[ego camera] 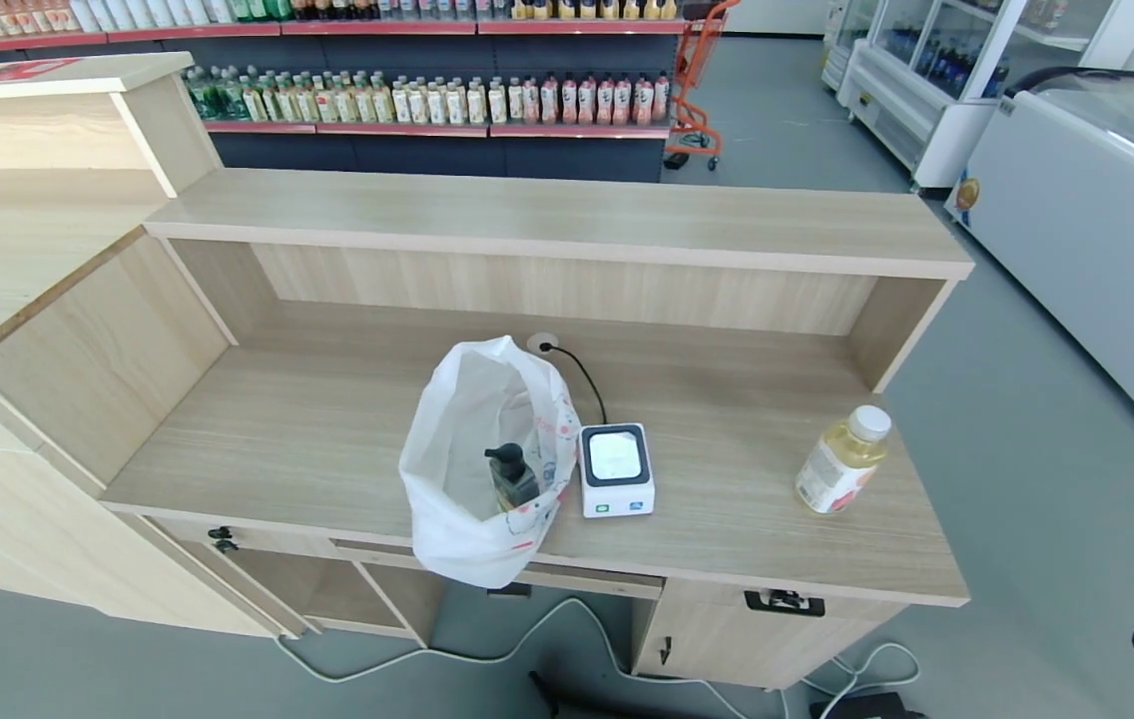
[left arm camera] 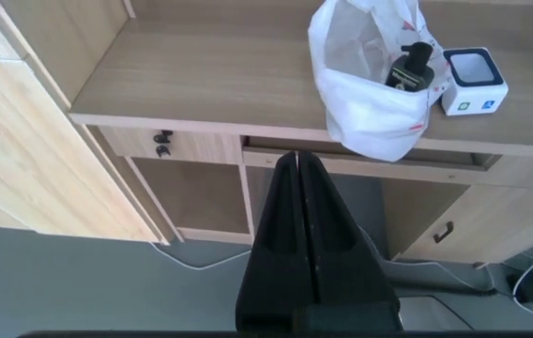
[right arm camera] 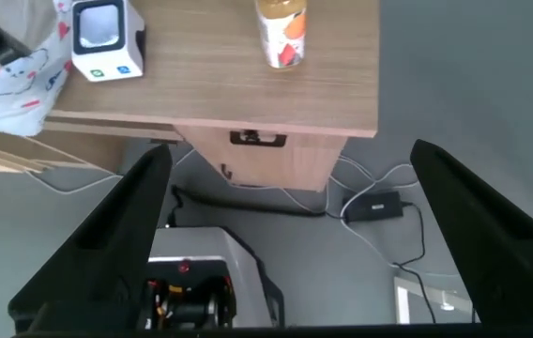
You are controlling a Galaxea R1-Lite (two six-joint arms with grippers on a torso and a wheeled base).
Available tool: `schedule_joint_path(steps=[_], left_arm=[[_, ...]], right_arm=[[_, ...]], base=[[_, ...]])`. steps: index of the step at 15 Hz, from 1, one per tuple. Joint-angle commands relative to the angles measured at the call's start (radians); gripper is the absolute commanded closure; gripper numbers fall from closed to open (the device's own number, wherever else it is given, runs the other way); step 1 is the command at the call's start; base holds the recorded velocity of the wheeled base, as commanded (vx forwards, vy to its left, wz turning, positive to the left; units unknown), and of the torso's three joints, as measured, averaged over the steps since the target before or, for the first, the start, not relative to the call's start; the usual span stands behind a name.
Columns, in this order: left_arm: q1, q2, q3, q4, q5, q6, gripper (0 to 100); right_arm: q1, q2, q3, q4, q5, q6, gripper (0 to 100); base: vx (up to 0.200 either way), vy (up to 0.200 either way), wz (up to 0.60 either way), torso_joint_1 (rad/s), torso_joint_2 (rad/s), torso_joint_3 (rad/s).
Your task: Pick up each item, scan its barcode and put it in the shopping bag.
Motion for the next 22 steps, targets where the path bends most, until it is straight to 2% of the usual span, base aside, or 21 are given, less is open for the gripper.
schedule_joint_path(steps=[1,8,12,17,22], left_arm=[[0.000,0.000,0.001,0.000,0.000,0.000,100],[0.000,0.000,-0.001,0.000,0.000,-0.004,100],[0.000,0.002,-0.001,0.000,0.000,-0.004,100],[0.000,0.002,0.001,0.000,0.001,-0.006,100],[0.000,0.002,0.001,0.000,0.001,-0.006,100]], right_arm=[[-0.042,0.044,-0.002,-0.004,-0.001,-0.002,0],[-0.045,0.049,-0.010,-0.004,0.005,-0.002,0],[-0.045,0.045,-0.008,-0.004,0.005,-0.002,0],[-0.045,0.052,-0.002,-0.001,0.005,-0.002,0],[-0.047,0.105,0.001,0.005,0.001,-0.007,0]], base=[[0.000,-0.200,0.00,0.007,0.00,0.012],[0.000,-0.200,0.00,0.004,0.00,0.000],[0.000,0.000,0.00,0.000,0.00,0.000],[0.200,0.000,0.00,0.002,0.00,0.003],[0.000,0.000,0.00,0.000,0.00,0.000]])
